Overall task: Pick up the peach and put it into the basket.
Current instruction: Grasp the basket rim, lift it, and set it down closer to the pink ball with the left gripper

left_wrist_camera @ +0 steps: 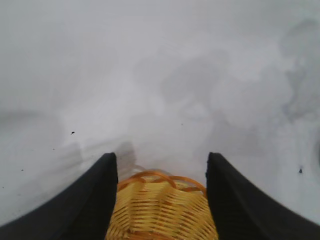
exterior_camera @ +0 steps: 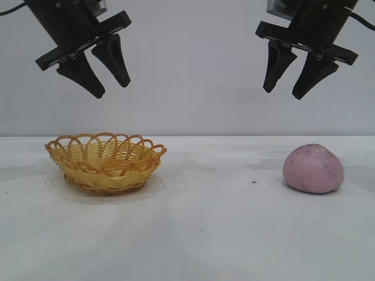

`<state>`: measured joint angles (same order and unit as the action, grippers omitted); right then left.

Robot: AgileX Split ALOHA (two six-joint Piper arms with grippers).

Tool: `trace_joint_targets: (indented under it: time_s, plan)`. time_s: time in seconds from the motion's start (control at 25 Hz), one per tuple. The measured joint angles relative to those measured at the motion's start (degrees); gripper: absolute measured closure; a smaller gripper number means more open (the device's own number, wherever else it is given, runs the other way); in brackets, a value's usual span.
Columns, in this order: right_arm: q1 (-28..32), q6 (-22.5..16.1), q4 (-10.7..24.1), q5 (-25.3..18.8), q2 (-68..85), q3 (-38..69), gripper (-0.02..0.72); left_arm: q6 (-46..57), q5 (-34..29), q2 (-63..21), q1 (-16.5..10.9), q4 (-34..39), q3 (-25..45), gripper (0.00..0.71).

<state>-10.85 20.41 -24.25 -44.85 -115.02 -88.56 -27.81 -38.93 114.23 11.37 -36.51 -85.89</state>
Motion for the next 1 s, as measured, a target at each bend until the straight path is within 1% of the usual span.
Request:
trace_joint_targets:
  time_s: [0.32, 0.44, 0.56, 0.76, 1.0]
  plan:
    - [0.00, 0.00, 0.00, -0.21, 0.00, 0.00, 0.323, 0.00, 0.00, 0.00, 0.00, 0.00, 0.00, 0.364]
    - [0.00, 0.00, 0.00, -0.21, 0.00, 0.00, 0.323, -0.39, -0.97, 0.00, 0.00, 0.42, 0.00, 0.364]
    - [0.00, 0.00, 0.00, -0.34, 0.00, 0.00, 0.323, -1.82, -3.41, 0.00, 0.00, 3.47, 0.00, 0.364]
    - [0.00, 0.00, 0.00, -0.34, 0.00, 0.00, 0.323, -2.46, -7.87, 0.00, 0.00, 11.39, 0.00, 0.364]
    - [0.00, 0.00, 0.00, -0.45, 0.00, 0.00, 0.323, -2.80, -9.60, 0.00, 0.04, 18.01, 0.00, 0.364]
